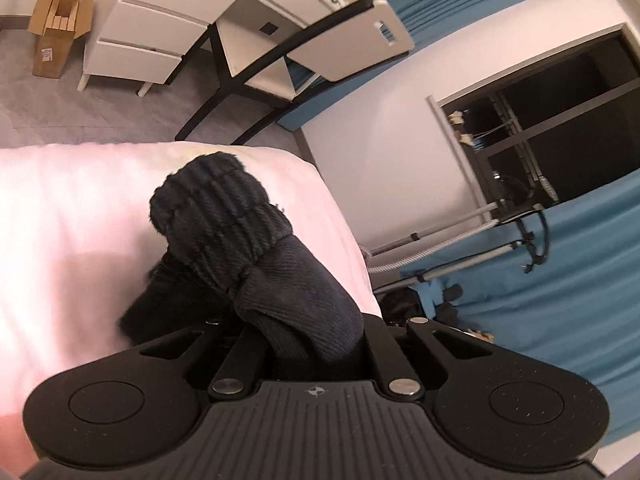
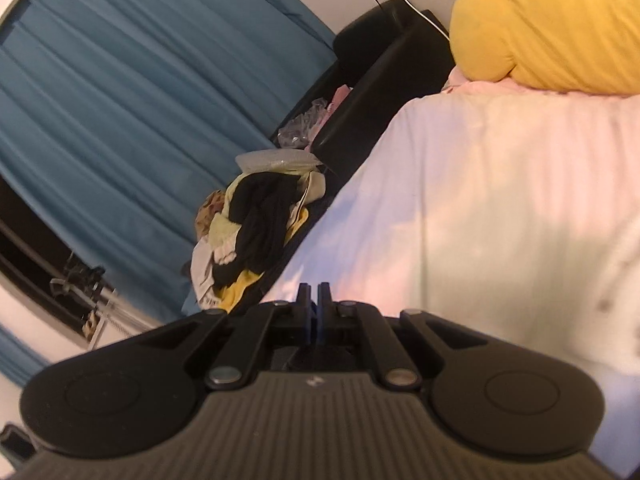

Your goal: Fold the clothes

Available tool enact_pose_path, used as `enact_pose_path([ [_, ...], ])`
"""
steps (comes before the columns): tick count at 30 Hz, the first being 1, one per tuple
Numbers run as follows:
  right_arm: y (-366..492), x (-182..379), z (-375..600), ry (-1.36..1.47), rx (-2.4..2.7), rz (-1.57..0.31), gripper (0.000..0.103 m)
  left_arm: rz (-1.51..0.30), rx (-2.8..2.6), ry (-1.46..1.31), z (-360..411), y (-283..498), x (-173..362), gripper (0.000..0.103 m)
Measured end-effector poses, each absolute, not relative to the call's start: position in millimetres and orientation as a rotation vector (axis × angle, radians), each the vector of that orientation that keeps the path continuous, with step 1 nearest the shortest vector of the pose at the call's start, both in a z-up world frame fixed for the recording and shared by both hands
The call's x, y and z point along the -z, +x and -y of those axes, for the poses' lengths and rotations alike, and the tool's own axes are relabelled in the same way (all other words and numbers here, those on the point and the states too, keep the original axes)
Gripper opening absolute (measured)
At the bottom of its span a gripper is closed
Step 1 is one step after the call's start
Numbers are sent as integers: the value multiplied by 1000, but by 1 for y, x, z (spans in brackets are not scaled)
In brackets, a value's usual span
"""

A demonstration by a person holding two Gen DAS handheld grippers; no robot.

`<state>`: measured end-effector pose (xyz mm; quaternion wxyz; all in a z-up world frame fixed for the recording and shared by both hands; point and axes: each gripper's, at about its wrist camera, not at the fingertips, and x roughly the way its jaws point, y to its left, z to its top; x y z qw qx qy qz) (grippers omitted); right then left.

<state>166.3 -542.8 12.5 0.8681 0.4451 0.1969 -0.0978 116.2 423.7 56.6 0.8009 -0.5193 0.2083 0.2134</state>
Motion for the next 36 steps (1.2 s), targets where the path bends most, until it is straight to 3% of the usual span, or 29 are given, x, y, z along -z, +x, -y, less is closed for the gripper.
enact_pose_path([
  [4, 251, 5, 532, 860, 234, -453, 3, -489, -506, -1041, -428, 198, -42, 6],
  [10, 365, 72, 520, 675, 323, -442, 1, -606, -598, -894, -421, 311, 34, 8],
  [13, 395, 118, 525, 604, 347, -527, 1, -651, -611, -803, -414, 341, 60, 13],
  [17, 394, 135, 528, 591, 314, -486, 1, -673, -617, -724, -406, 351, 62, 16],
  [19, 396, 133, 527, 562, 318, -502, 1, -674, -572, -713, -404, 348, 57, 36],
  [21, 397, 127, 524, 522, 326, -524, 3, -666, -513, -689, -401, 340, 50, 47],
  [24, 393, 109, 510, 489, 245, -535, 8, -675, -472, -641, -392, 321, 36, 53],
  [26, 374, 92, 495, 489, 190, -484, 12, -649, -440, -609, -381, 300, 20, 64],
  [28, 350, 73, 476, 502, 133, -426, 41, -588, -414, -578, -366, 277, 4, 81],
  [33, 273, 42, 426, 585, 17, -328, 45, -491, -295, -470, -308, 216, -16, 90],
  [36, 238, 36, 405, 649, -21, -365, 45, -485, -208, -461, -256, 181, -6, 92],
])
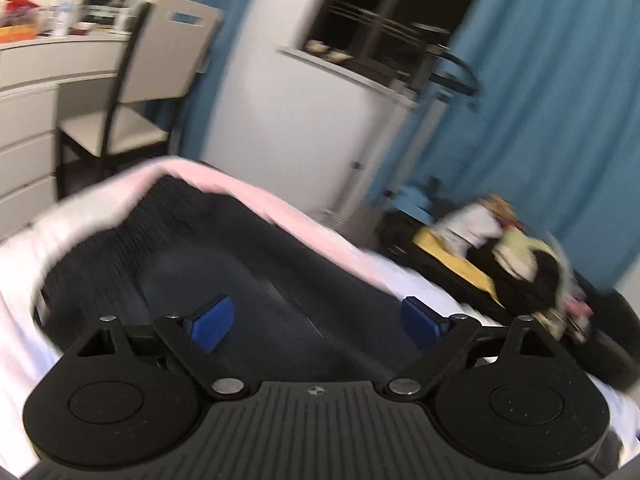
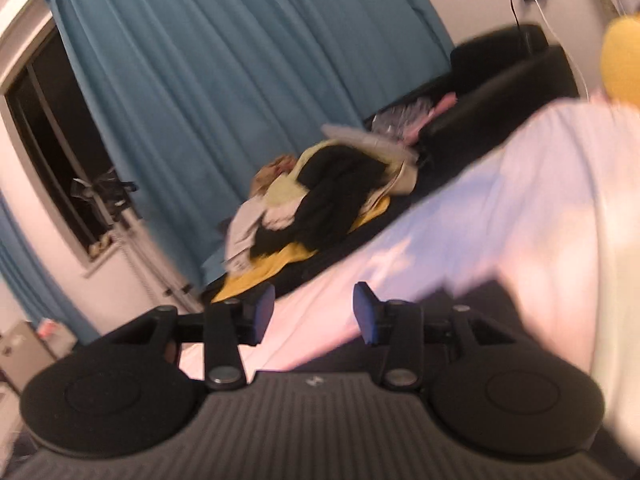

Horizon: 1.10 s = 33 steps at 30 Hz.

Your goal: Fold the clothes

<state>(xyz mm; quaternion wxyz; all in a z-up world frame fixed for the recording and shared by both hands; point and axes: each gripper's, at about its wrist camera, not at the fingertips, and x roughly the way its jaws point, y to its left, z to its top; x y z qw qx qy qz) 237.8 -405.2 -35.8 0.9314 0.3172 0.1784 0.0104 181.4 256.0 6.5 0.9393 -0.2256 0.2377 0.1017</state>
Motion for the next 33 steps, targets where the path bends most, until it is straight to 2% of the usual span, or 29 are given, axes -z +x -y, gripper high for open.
enact_pose_path([
  [2, 217, 29, 402, 679, -23, -431, 45, -505, -166, -532, -225, 160, 5, 92],
  [6, 182, 17, 410, 732, 10, -587, 62, -541, -54, -602, -162, 120, 26, 92],
  [11, 149, 26, 432, 748, 88, -590, 64, -561, 29, -442, -104, 85, 41, 93],
  [15, 158, 40, 446, 763, 142, -568, 68, -578, 57, -235, -66, 75, 55, 93],
  [17, 173, 43, 448, 723, 150, -535, 74, -595, 91, -186, -54, 78, 62, 93],
  [19, 189, 47, 447, 651, 154, -516, 86, -612, 125, -175, -47, 84, 67, 93],
  [27, 255, 83, 456, 496, 165, -511, 89, -677, 210, -130, -33, 109, 92, 93],
  [33, 297, 114, 467, 367, 251, -550, 90, -723, 285, -202, -32, 139, 122, 93],
])
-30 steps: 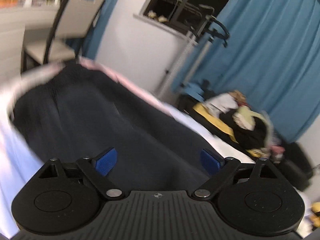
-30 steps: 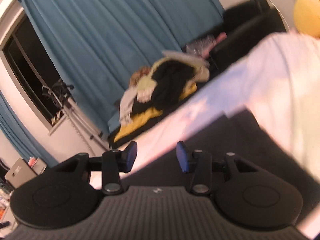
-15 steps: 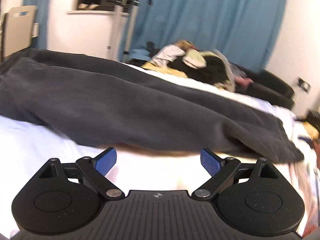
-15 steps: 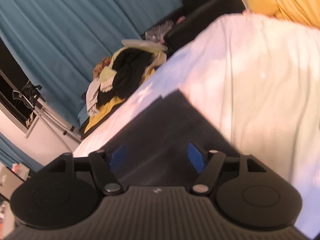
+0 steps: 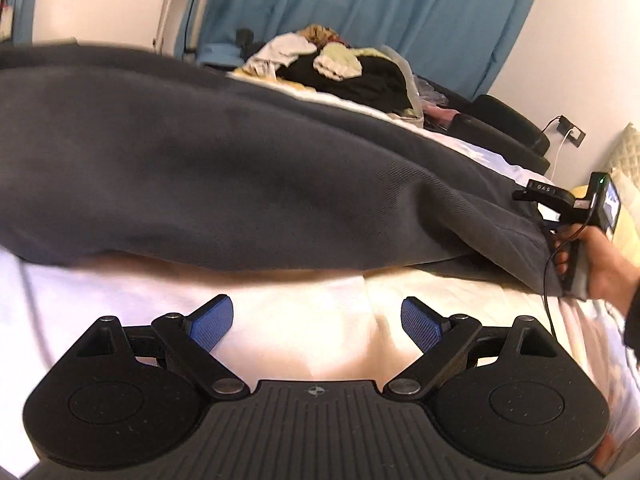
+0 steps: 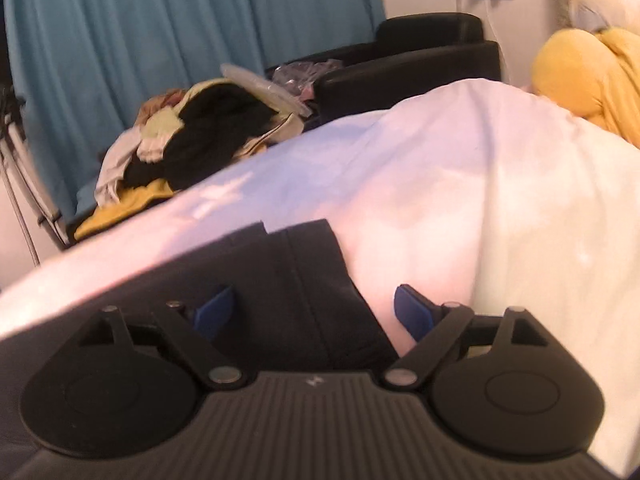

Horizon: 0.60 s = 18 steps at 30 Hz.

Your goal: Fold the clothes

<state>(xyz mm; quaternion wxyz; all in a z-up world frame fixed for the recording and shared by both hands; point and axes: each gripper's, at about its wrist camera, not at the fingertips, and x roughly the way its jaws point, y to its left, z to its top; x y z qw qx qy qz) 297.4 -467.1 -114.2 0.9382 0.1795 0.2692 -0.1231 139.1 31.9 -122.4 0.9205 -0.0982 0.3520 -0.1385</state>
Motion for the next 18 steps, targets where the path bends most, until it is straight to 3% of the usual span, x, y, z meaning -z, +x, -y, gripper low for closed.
enact_pose_path([
  [2, 298, 119, 470, 376, 235, -522, 90, -709, 293, -176, -28, 143, 128, 94],
  [3, 298, 118, 470, 378, 227, -507, 79, -704, 297, -166, -27, 145, 130, 94],
  [4, 298, 115, 466, 353, 218, -494, 61, -701, 299, -164, -26, 147, 131, 95],
  [5, 298, 111, 461, 322, 209, -482, 58, -700, 301, -168, -26, 148, 131, 95],
  [7, 293, 101, 447, 217, 239, -445, 35, -697, 303, -178, -28, 149, 132, 96],
  [8, 289, 96, 442, 174, 246, -419, 29, -696, 305, -183, -29, 148, 132, 96],
  [9, 286, 91, 437, 133, 253, -392, 10, -695, 306, -187, -30, 146, 132, 96],
  [10, 284, 87, 435, 126, 234, -378, 3, -696, 307, -190, -31, 145, 132, 96],
  [18, 281, 58, 437, 211, 199, -280, 2, -699, 299, -207, -32, 140, 128, 96],
])
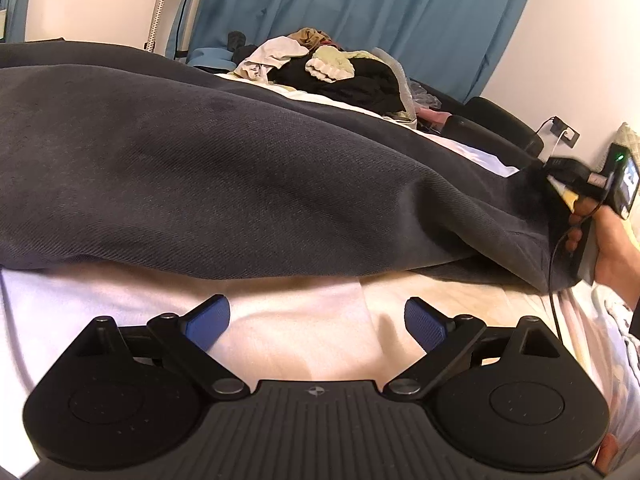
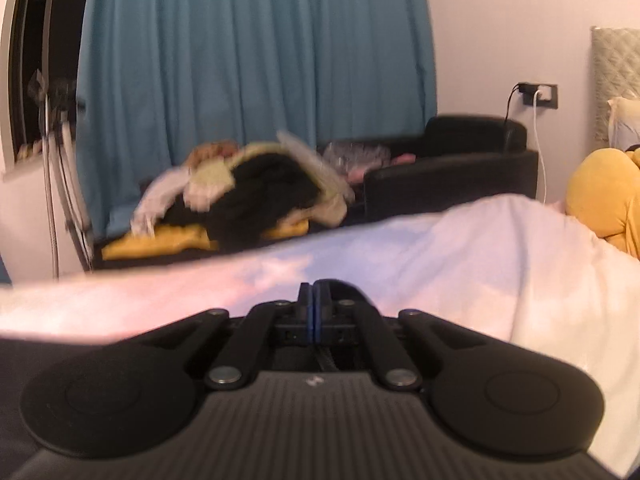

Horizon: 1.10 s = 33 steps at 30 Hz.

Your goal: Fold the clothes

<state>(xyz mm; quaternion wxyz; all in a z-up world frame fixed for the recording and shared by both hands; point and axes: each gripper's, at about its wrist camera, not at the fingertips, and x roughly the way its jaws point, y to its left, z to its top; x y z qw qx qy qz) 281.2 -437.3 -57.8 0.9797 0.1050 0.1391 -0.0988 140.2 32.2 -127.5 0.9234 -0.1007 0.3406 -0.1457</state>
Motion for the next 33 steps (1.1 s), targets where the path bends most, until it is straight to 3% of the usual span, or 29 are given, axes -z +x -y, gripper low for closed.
enact_pose_path([
  [7, 287, 24, 461, 327, 207, -102, 2, -671, 276, -198, -33, 139, 125, 96],
  [14, 328, 77, 471, 372, 219, -276, 3, -641, 253, -167, -29, 145, 127, 96],
  [17, 331, 94, 475, 401, 209, -348, 10, -632, 248, -156, -26, 148, 127, 96],
  [19, 320, 92, 479, 447, 199, -345, 47, -628, 245, -158, -26, 149, 126, 96],
  [20, 312, 90, 480, 468, 185, -342, 52, -627, 243, -159, -26, 149, 125, 96],
  [28, 248, 53, 457, 394, 109, -353, 54, -565, 220, -138, -32, 133, 109, 96],
  [33, 200, 32, 447, 575, 81, -401, 65, -519, 204, -138, -38, 118, 94, 96],
])
